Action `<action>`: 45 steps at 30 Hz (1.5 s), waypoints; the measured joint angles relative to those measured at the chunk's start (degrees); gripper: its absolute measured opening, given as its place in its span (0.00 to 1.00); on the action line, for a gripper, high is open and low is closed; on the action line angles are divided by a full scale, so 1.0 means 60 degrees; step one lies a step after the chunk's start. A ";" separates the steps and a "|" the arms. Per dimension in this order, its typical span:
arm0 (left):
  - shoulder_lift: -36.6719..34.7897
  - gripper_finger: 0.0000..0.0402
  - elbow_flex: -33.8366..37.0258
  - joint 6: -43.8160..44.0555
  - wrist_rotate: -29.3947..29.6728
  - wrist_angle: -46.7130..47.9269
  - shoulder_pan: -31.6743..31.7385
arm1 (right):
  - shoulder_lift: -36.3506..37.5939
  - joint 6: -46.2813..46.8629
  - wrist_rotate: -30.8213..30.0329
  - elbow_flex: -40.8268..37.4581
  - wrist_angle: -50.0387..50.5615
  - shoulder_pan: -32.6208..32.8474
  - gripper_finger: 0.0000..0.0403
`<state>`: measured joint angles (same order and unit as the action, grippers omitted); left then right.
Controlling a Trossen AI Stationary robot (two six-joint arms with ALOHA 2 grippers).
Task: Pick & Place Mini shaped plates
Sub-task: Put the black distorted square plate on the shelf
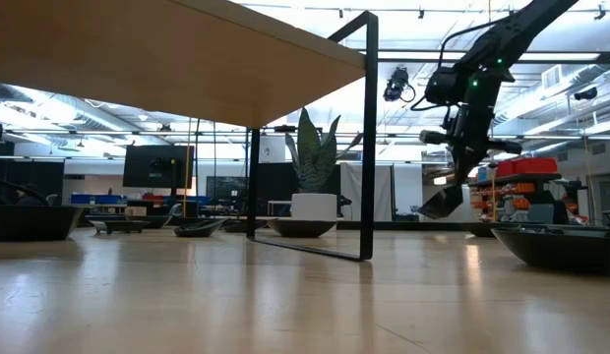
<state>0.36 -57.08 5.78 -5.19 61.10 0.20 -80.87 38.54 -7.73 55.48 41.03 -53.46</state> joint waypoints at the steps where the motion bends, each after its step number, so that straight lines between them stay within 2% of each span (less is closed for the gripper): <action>1: 0.0000 0.05 0.0002 0.0003 0.0002 0.0001 -0.0003 | 0.0050 0.0012 0.0087 0.0000 0.0088 0.0026 0.00; 10: 0.0000 0.05 0.0000 0.0003 0.0000 0.0001 -0.0002 | 0.1077 0.0481 0.0257 0.0000 0.0095 0.0736 0.00; 17: 0.0000 0.05 0.0002 0.0003 0.0000 0.0003 0.0001 | 0.1684 0.1002 0.0979 0.0000 0.0027 0.1239 0.00; 27: 0.0000 0.05 0.0000 0.0003 0.0000 0.0002 -0.0002 | 0.1521 0.1223 0.1246 -0.0054 0.0038 0.1979 0.00; 32: 0.0000 0.05 0.0001 0.0003 0.0000 -0.0001 -0.0001 | 0.1412 0.2076 0.1886 -0.1147 -0.1243 0.2379 0.00; 38: 0.0000 0.05 0.0004 0.0003 0.0000 -0.0001 0.0001 | 0.1412 0.3096 0.2126 -0.2699 -0.2558 0.2896 0.00; 45: 0.0000 0.05 0.0000 0.0003 0.0000 0.0001 0.0001 | 0.1412 0.3769 0.2124 -0.3348 -0.3711 0.3243 0.00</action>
<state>0.36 -57.08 5.80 -5.19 61.11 0.21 -72.40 61.16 5.02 35.39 18.76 -34.00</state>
